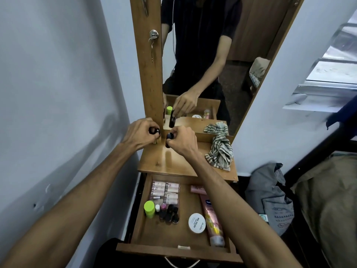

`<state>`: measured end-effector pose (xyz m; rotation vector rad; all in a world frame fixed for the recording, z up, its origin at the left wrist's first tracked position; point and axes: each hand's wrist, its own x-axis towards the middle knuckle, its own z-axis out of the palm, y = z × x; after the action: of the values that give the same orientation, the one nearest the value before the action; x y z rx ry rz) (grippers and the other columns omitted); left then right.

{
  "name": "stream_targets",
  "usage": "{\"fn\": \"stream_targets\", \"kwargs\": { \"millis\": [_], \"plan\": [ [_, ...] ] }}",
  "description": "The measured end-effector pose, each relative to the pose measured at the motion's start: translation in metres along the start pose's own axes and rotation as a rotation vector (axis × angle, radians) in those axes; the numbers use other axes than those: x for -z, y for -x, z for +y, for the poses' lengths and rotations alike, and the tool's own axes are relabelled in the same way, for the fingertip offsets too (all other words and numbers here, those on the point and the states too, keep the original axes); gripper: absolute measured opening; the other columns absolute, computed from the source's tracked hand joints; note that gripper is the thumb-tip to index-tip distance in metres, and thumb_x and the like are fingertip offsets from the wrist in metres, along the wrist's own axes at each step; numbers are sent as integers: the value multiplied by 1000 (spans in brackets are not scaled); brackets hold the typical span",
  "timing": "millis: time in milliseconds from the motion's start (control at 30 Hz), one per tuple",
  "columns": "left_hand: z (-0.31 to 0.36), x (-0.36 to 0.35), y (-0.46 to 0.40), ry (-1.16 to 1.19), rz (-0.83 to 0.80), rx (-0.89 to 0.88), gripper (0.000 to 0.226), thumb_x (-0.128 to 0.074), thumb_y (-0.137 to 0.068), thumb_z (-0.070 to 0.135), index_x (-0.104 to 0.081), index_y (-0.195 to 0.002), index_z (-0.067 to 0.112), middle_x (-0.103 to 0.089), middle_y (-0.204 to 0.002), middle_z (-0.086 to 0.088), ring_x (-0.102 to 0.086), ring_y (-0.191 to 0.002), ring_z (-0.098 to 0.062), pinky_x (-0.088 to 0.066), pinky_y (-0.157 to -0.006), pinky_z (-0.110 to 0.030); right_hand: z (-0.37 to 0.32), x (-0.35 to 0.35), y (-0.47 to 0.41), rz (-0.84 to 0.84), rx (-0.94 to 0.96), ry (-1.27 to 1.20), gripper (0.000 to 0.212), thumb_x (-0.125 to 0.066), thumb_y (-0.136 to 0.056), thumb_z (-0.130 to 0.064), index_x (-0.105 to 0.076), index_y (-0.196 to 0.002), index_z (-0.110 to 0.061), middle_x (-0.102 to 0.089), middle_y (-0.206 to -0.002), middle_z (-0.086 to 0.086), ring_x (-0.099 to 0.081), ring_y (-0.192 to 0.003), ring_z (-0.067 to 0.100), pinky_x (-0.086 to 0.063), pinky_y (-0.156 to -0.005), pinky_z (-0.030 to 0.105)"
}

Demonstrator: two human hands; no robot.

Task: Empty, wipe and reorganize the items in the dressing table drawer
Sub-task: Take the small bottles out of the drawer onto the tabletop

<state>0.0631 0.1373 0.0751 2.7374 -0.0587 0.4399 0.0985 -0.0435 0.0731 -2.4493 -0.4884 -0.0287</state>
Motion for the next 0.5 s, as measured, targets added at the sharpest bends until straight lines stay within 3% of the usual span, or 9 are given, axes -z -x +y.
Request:
{"fn": "stream_targets", "kwargs": {
  "millis": [133, 300, 500],
  "plan": [
    [-7, -10, -10, -39, 9, -9, 21, -71, -81, 27, -78, -100, 21, -62, -86, 6, -57, -79, -17, -54, -69, -35, 4, -8, -16, 0, 12, 23, 13, -69, -80, -21, -77, -89, -18, -70, -79, 4, -66, -81, 30, -51, -66, 33],
    [-17, -21, -20, -73, -29, -41, 26, -71, -81, 30, -78, -102, 17, -63, -85, 2, -57, -77, -18, -48, -67, -32, 10, -21, -35, 8, -8, -8, 19, -68, -76, -22, -76, -92, -20, -65, -70, -4, -68, -80, 28, -42, -63, 28],
    [-21, -30, -27, -69, -19, -54, 25, -70, -85, 28, -77, -106, 15, -65, -88, -2, -59, -79, -21, -47, -72, -32, 13, -29, -48, 22, 38, -23, 21, -72, -77, -21, -78, -97, -19, -75, -77, 0, -70, -80, 26, -50, -65, 27]
  ]
}}
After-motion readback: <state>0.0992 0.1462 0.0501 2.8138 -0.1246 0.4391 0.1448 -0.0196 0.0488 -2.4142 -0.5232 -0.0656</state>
